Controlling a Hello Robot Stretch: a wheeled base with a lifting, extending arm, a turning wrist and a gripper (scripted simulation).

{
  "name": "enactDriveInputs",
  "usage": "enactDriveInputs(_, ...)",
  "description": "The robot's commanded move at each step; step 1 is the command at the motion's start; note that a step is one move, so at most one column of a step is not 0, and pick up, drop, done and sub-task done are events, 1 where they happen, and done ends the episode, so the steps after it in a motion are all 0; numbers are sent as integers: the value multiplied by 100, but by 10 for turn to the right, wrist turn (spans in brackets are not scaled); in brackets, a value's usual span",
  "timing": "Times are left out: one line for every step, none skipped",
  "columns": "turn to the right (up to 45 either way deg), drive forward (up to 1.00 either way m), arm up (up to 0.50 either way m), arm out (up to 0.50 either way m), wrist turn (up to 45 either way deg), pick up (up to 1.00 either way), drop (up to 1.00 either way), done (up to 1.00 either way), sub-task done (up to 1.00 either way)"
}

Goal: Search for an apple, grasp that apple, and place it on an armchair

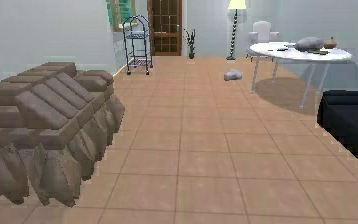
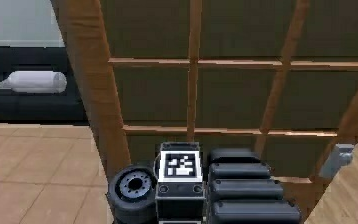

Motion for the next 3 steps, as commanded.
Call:
enactDriveInputs(60, 0, 0, 0, 0, 0, 0, 0, 0)
enactDriveInputs(0, 50, 0, 0, 0, 0, 0, 0, 0)
enactDriveInputs(30, 0, 0, 0, 0, 0, 0, 0, 0)
